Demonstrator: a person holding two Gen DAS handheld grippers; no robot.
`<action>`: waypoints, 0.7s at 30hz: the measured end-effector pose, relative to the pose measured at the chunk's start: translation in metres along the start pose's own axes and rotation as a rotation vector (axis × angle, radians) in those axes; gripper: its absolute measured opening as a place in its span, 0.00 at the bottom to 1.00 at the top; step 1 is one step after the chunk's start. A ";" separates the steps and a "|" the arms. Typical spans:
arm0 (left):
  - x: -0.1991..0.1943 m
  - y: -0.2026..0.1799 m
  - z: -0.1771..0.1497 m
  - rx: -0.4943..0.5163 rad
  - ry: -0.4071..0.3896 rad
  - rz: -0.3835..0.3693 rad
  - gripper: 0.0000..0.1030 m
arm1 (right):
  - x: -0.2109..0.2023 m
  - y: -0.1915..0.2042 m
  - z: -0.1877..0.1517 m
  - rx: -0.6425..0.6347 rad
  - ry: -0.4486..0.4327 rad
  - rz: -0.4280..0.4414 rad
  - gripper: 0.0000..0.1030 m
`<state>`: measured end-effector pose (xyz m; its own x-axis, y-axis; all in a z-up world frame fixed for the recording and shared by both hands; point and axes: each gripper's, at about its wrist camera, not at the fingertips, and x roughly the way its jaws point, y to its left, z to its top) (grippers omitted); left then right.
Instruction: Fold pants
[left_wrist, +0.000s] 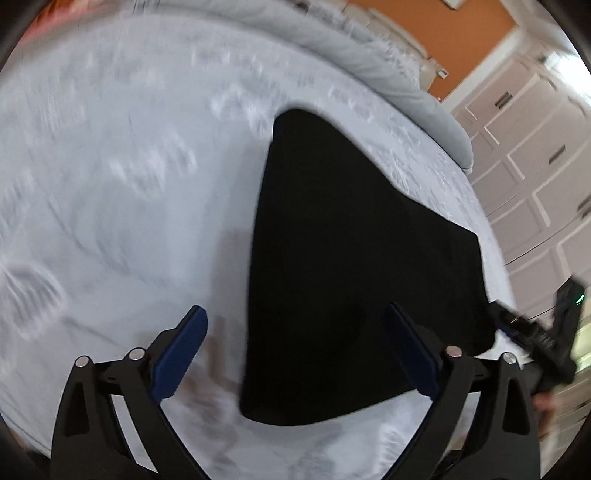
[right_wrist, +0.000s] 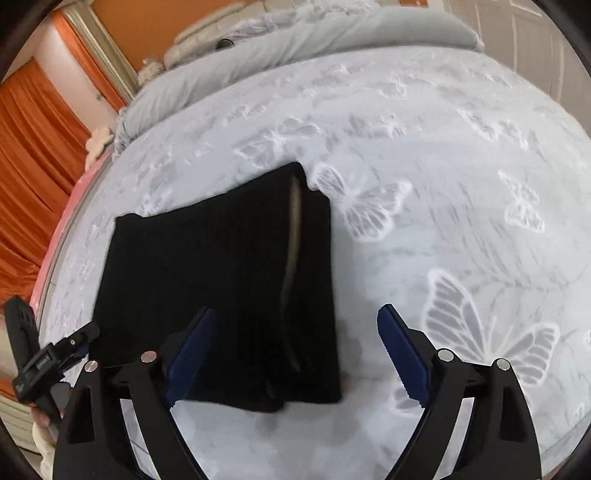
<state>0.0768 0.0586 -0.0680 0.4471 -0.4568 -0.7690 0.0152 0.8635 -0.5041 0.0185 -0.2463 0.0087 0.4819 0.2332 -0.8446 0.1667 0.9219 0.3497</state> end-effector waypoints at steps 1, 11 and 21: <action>0.006 0.003 -0.001 -0.026 0.032 -0.019 0.92 | 0.012 -0.002 0.002 0.019 0.052 0.025 0.85; 0.005 -0.005 0.001 0.008 0.059 -0.068 0.33 | 0.011 0.016 -0.012 0.086 0.063 0.277 0.31; -0.034 0.011 -0.046 0.082 0.098 0.070 0.63 | 0.005 0.012 -0.087 0.171 0.131 0.214 0.58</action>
<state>0.0206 0.0738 -0.0655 0.3605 -0.4104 -0.8376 0.0624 0.9066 -0.4174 -0.0516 -0.2073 -0.0268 0.4083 0.4646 -0.7858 0.2212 0.7848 0.5789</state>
